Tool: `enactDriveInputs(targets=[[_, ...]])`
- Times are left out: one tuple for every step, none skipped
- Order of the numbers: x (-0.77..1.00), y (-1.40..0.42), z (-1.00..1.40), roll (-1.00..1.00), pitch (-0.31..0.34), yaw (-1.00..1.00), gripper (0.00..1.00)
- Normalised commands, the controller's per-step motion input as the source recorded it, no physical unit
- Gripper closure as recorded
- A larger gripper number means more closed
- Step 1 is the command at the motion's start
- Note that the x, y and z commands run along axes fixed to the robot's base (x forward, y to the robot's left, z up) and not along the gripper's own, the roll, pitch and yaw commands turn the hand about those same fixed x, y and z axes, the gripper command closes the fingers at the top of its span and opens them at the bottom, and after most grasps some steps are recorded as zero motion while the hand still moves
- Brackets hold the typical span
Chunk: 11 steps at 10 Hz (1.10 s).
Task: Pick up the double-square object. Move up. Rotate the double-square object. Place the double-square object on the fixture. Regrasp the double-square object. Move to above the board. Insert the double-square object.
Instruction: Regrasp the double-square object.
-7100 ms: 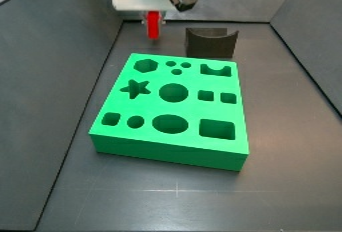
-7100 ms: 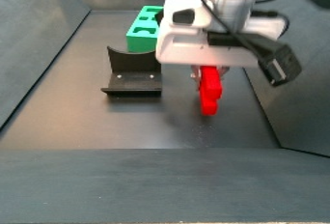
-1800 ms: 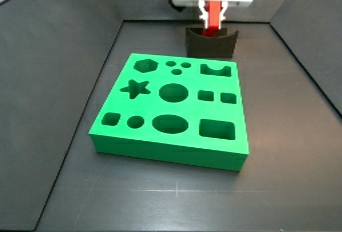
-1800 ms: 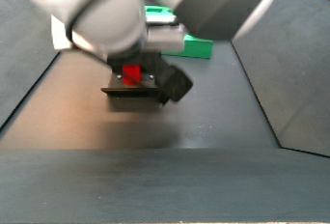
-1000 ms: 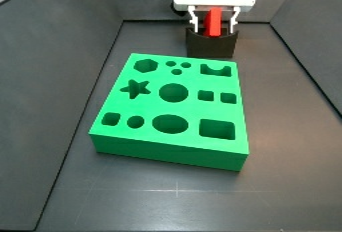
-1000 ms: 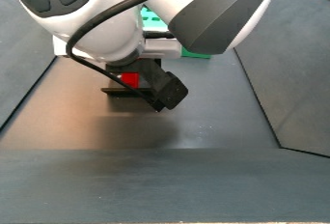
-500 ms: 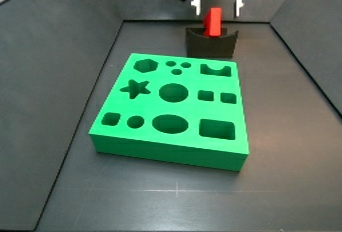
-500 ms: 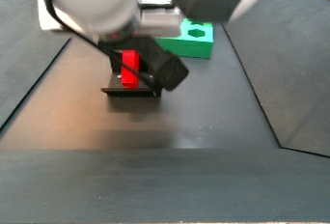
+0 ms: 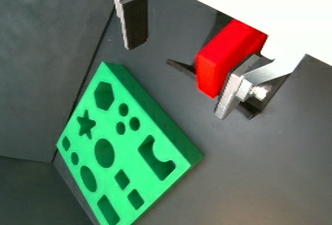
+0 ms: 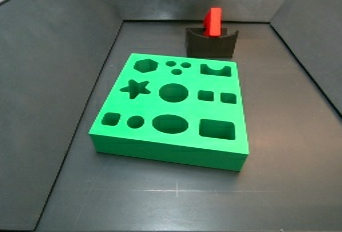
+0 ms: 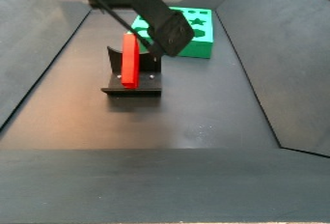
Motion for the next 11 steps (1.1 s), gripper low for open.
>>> enactDriveInputs(targets=[[-0.13, -0.77, 0.7, 1.0, 0.054, 0.05, 0.0], [-0.13, -0.66, 0.6, 1.0, 0.046, 0.04, 0.0], [-0.11, -0.45, 0.35, 1.0, 0.037, 0.04, 0.0], [-0.08, -0.27, 0.14, 1.0, 0.036, 0.04, 0.0], [-0.02, -0.06, -0.01, 1.0, 0.037, 0.04, 0.0], [0.0, -0.02, 0.0, 1.0, 0.041, 0.04, 0.0], [0.0, -0.03, 0.01, 1.0, 0.041, 0.04, 0.0], [-0.01, -0.03, 0.01, 1.0, 0.039, 0.04, 0.0], [-0.02, -0.03, 0.01, 1.0, 0.035, 0.04, 0.0], [-0.02, -0.03, 0.0, 1.0, 0.03, 0.04, 0.0], [-0.02, -0.02, 0.0, 1.0, 0.026, 0.04, 0.0]])
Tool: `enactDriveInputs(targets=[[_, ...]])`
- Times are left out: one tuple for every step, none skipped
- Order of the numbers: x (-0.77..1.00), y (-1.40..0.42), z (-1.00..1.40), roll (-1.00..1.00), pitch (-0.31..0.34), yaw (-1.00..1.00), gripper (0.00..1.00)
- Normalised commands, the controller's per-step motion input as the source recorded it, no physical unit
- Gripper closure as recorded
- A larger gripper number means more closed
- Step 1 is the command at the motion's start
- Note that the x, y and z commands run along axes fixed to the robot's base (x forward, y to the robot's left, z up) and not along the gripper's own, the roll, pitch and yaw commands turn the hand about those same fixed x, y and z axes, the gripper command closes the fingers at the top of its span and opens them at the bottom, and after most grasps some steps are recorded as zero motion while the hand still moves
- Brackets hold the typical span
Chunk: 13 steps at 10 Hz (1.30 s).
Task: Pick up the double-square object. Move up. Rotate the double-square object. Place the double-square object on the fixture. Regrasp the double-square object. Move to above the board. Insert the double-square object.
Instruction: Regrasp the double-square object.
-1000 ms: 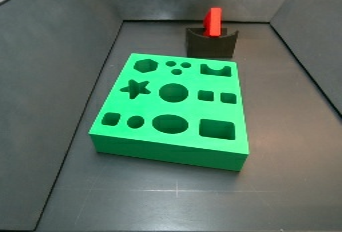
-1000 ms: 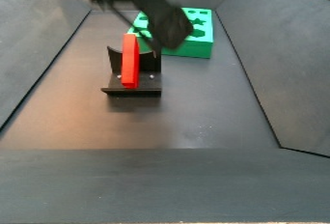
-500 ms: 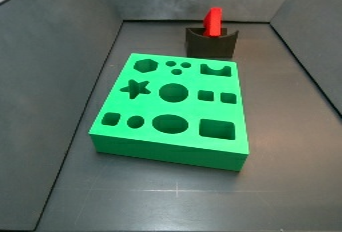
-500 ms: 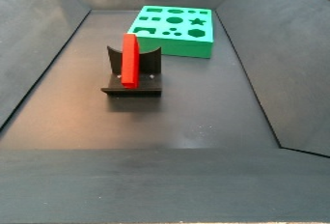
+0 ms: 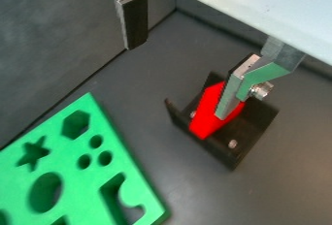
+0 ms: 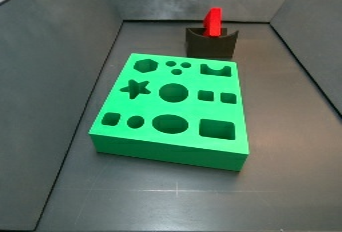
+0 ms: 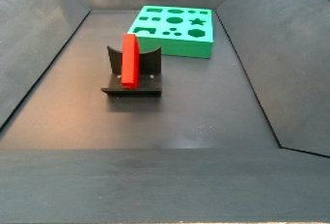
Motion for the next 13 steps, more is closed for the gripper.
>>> enactDriveInputs(targets=[[-0.02, -0.02, 0.0, 1.0, 0.023, 0.05, 0.0], [-0.02, -0.02, 0.0, 1.0, 0.018, 0.05, 0.0], [-0.02, -0.02, 0.01, 1.0, 0.017, 0.05, 0.0], [-0.02, -0.02, 0.01, 1.0, 0.018, 0.05, 0.0], [-0.01, -0.02, 0.02, 1.0, 0.024, 0.05, 0.0], [0.0, -0.02, 0.01, 1.0, 0.025, 0.05, 0.0], [0.02, -0.02, 0.0, 1.0, 0.032, 0.05, 0.0], [0.04, -0.02, -0.01, 1.0, 0.04, 0.06, 0.0], [0.05, -0.03, -0.01, 1.0, 0.049, 0.06, 0.0], [0.06, -0.03, -0.02, 1.0, 0.06, 0.07, 0.0], [0.08, -0.03, -0.02, 1.0, 0.074, 0.07, 0.0], [0.09, -0.03, -0.02, 1.0, 0.098, 0.08, 0.0], [0.1, -0.04, -0.02, 1.0, 0.12, 0.09, 0.0]])
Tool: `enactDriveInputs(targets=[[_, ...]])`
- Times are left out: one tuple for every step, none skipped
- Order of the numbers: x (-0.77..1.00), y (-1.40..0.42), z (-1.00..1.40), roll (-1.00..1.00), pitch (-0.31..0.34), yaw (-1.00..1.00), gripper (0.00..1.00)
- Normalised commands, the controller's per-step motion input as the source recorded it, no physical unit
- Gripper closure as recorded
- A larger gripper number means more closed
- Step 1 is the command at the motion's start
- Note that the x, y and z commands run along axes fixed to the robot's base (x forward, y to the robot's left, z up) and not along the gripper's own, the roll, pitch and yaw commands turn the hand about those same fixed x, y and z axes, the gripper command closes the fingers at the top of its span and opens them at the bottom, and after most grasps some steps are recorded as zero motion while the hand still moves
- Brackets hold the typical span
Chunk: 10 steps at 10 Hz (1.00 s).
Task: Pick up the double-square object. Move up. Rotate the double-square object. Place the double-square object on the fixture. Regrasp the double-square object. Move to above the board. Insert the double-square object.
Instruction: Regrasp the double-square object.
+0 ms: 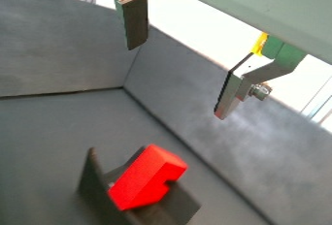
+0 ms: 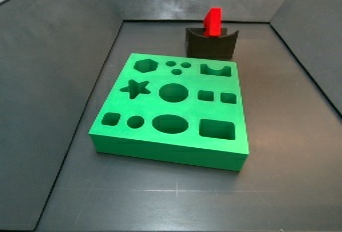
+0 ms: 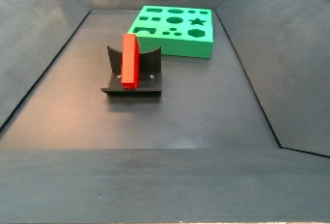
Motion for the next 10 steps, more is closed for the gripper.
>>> enactDriveInputs(targets=[[0.11, -0.04, -0.02, 1.0, 0.143, 0.11, 0.0], [0.12, -0.04, -0.02, 1.0, 0.177, 0.15, 0.0], [0.12, -0.05, -0.02, 0.93, 0.191, 0.17, 0.0], [0.12, -0.05, -0.02, 0.75, 0.172, 0.19, 0.0], [0.12, -0.05, -0.02, 0.51, 0.14, 0.21, 0.0], [0.11, -0.05, -0.02, 0.34, 0.117, 0.22, 0.0], [0.11, -0.03, -0.01, 0.19, 0.075, 0.22, 0.0], [0.09, -0.03, -0.01, 0.16, 0.054, 0.21, 0.0], [0.04, 0.07, -1.0, 0.14, 0.049, 0.13, 0.0], [0.04, 0.07, -1.0, 0.14, 0.035, 0.11, 0.0]])
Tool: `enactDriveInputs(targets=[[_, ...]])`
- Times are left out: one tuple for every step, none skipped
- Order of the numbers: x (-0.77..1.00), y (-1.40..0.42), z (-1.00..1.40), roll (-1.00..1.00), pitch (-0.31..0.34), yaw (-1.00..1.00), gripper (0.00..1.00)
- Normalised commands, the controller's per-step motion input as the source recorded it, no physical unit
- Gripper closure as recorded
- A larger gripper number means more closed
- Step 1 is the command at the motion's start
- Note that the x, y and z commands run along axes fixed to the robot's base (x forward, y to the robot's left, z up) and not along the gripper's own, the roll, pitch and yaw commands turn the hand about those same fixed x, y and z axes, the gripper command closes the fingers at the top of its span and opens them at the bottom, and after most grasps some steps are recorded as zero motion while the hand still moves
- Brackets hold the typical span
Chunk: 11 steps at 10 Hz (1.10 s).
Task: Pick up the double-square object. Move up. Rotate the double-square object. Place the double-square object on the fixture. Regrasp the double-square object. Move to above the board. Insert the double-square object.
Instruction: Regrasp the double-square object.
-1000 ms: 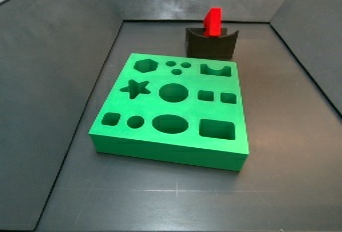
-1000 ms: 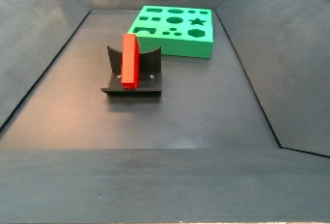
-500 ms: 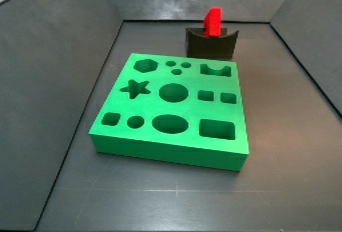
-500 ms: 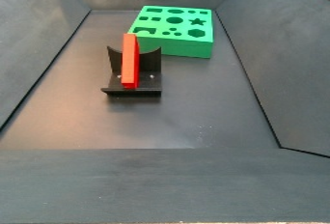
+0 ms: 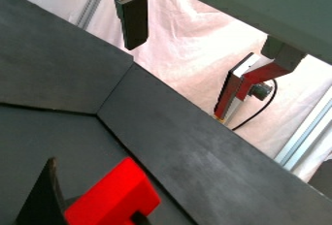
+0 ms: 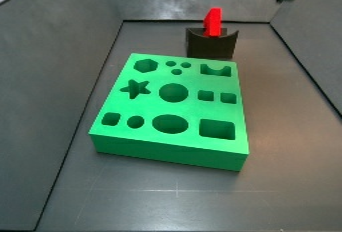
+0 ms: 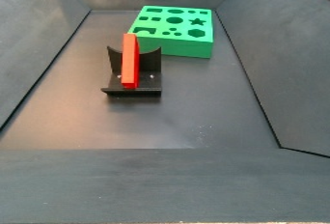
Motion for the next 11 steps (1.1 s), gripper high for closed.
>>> enactDriveInputs(targets=[[0.05, 0.06, -1.0, 0.13, 0.0, 0.1, 0.0], [0.06, 0.06, -1.0, 0.11, -0.017, 0.1, 0.0], [0.07, 0.05, -1.0, 0.08, -0.032, 0.09, 0.0], [0.08, 0.05, -1.0, 0.07, -0.036, 0.08, 0.0], [0.09, 0.04, -1.0, 0.07, -0.045, 0.06, 0.0], [0.1, 0.04, -1.0, 0.06, -0.049, 0.05, 0.0], [0.11, 0.03, -1.0, 0.06, -0.044, 0.03, 0.0], [0.12, 0.03, -1.0, 0.06, -0.035, 0.02, 0.0], [0.12, 0.02, -0.95, 0.06, -0.028, 0.02, 0.0], [0.11, 0.01, -0.81, 0.06, -0.021, 0.01, 0.0], [0.09, 0.01, -0.61, 0.06, -0.013, 0.01, 0.0]])
